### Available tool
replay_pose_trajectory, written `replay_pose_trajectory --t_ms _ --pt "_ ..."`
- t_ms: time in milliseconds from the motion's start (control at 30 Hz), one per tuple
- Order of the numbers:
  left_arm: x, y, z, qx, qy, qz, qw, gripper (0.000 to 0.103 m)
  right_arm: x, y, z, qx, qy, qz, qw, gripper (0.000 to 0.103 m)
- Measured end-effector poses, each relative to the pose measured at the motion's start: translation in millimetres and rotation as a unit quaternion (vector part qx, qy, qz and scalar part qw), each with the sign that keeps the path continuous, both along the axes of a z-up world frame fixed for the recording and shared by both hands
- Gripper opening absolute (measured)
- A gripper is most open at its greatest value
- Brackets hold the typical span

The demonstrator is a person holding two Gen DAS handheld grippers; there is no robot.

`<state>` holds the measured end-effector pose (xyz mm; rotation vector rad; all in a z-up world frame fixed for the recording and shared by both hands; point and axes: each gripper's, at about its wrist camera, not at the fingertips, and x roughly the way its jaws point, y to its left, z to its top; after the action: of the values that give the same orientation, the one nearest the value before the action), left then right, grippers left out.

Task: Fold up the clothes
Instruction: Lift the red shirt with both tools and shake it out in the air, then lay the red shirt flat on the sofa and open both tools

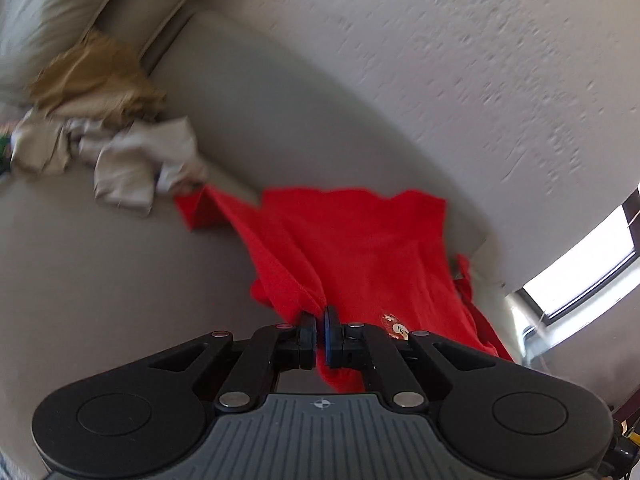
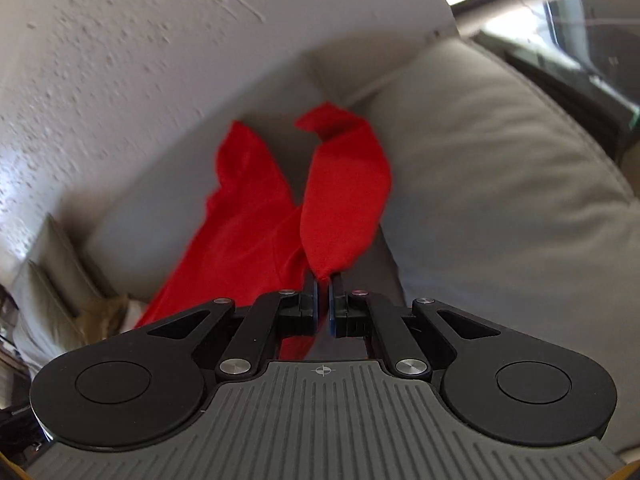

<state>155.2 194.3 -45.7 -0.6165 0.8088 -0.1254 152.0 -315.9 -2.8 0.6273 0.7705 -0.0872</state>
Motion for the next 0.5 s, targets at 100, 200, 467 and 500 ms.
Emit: replay_pose_trajectory --t_ms 100,200,467,500 --pt "-31.1 1.0 -61.0 -0.015 0.053 0.014 0.9984 0.002 -27.1 -5.4 -72.5 0.003 0.068 -0.01 0.998 0.004" --pt "-60.2 3.8 -91.2 -0.026 0.077 0.029 0.9962 0.002 -53.8 -11.2 -105.2 0.006 0.096 -0.015 0.995 0.004" --pt "-86.9 9.2 -75.7 0.019 0.069 0.042 0.9965 0.007 -96.9 -13.7 -95.1 -0.015 0.088 0.014 0.996 0.01" --pt "-86.8 7.1 -72.4 0.033 0.073 0.042 0.9959 0.024 -97.7 -12.4 -92.2 -0.013 0.088 0.022 0.996 0.013"
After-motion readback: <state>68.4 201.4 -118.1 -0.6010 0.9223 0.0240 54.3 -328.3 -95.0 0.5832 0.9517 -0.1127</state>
